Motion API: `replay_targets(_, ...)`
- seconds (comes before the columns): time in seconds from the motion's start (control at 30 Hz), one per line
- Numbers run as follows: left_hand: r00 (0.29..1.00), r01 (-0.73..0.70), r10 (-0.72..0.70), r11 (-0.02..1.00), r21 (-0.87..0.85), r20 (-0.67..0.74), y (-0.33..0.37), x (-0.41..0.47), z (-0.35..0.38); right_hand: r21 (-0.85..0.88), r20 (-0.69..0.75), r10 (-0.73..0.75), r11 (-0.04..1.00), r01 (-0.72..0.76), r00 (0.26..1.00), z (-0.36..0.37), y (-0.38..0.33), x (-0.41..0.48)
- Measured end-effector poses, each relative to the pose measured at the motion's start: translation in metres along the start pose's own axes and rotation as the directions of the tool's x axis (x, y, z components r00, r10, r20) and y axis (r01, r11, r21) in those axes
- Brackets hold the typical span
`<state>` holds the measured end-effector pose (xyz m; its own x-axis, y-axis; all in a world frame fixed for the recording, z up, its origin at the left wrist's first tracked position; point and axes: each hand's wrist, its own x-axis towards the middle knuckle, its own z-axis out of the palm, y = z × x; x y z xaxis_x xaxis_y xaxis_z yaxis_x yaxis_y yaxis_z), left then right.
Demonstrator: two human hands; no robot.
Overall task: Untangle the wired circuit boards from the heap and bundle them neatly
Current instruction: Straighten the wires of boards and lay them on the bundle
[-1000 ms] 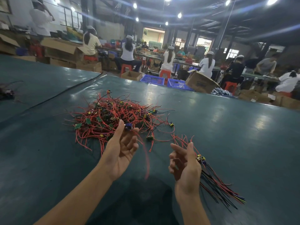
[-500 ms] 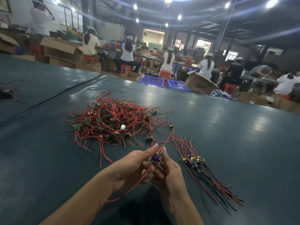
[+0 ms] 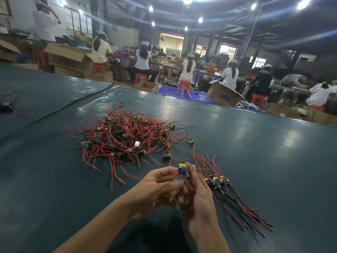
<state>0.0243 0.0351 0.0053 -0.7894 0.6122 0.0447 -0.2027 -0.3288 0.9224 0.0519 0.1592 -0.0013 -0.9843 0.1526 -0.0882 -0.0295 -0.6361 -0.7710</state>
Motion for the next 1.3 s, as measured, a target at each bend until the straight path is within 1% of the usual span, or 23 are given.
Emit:
replay_targets(0.07,0.992,-0.108,0.115,0.987,0.123,-0.054,-0.004,0.001,0.005,-0.084,0.006,-0.05,0.995,0.05,0.999,-0.001,0.001,-0.001)
replay_targets(0.13,0.967,-0.197,0.227,0.955,0.224,-0.117,-0.006,0.001,0.008,-0.172,0.022,-0.134,0.976,0.135,0.991,0.001,0.002,-0.002)
replay_targets(0.2,0.916,-0.268,0.336,0.92,0.286,-0.221,-0.007,0.001,0.01,-0.228,0.042,-0.186,0.955,0.19,0.982,0.004,0.005,-0.004)
replay_targets(0.27,0.87,-0.283,0.384,0.903,0.323,-0.309,-0.007,0.003,0.011,-0.257,0.04,-0.207,0.943,0.211,0.977,0.008,0.007,-0.006)
replay_targets(0.33,0.861,-0.282,0.377,0.912,0.299,-0.34,-0.007,0.004,0.011,-0.257,0.023,-0.222,0.941,0.221,0.975,0.011,0.008,-0.007)
replay_targets(0.4,0.865,-0.278,0.38,0.907,0.316,-0.328,-0.006,0.005,0.01,-0.244,-0.024,-0.218,0.948,0.206,0.976,0.012,0.006,-0.008)
replay_targets(0.47,0.877,-0.274,0.377,0.902,0.334,-0.298,-0.004,0.004,0.01,-0.214,-0.12,-0.194,0.963,0.166,0.974,0.011,0.002,-0.006)
replay_targets(0.57,0.884,-0.263,0.371,0.898,0.352,-0.285,-0.003,0.006,0.01,-0.123,-0.271,-0.131,0.987,0.101,0.954,0.004,-0.008,0.001)
replay_targets(0.63,0.891,-0.247,0.361,0.894,0.374,-0.275,-0.004,0.006,0.009,-0.055,-0.346,-0.109,0.994,0.096,0.932,-0.003,-0.017,0.006)
replay_targets(0.77,0.904,-0.224,0.346,0.885,0.408,-0.253,-0.004,0.003,0.009,0.119,-0.403,-0.105,0.979,0.166,0.909,-0.02,-0.032,0.014)
replay_targets(0.87,0.909,-0.215,0.334,0.888,0.407,-0.25,-0.005,0.003,0.009,0.146,-0.412,-0.103,0.973,0.177,0.905,-0.022,-0.031,0.015)
replay_targets(0.93,0.902,-0.225,0.344,0.891,0.395,-0.262,-0.004,0.004,0.007,0.11,-0.393,-0.091,0.983,0.145,0.915,-0.018,-0.026,0.014)
replay_targets(0.97,0.898,-0.231,0.348,0.893,0.386,-0.269,-0.004,0.004,0.006,0.063,-0.374,-0.091,0.99,0.123,0.923,-0.014,-0.023,0.013)
replay_targets(1.03,0.897,-0.24,0.354,0.893,0.38,-0.265,-0.003,0.005,0.004,-0.092,-0.315,-0.097,0.993,0.071,0.944,-0.007,-0.013,0.009)
replay_targets(1.1,0.901,-0.24,0.356,0.884,0.402,-0.247,-0.004,0.005,0.003,-0.258,-0.216,-0.088,0.966,0.03,0.973,0.003,0.001,0.003)
replay_targets(1.13,0.901,-0.237,0.359,0.876,0.419,-0.241,-0.005,0.006,0.002,-0.3,-0.169,-0.078,0.954,0.024,0.983,0.008,0.007,0.0)
replay_targets(1.2,0.904,-0.232,0.361,0.864,0.447,-0.23,-0.005,0.007,0.0,-0.314,-0.141,-0.086,0.949,0.037,0.986,0.012,0.013,-0.003)
replay_targets(1.3,0.916,-0.23,0.349,0.86,0.456,-0.198,-0.005,0.008,-0.002,-0.288,-0.23,-0.133,0.956,0.063,0.964,0.009,0.005,0.0)
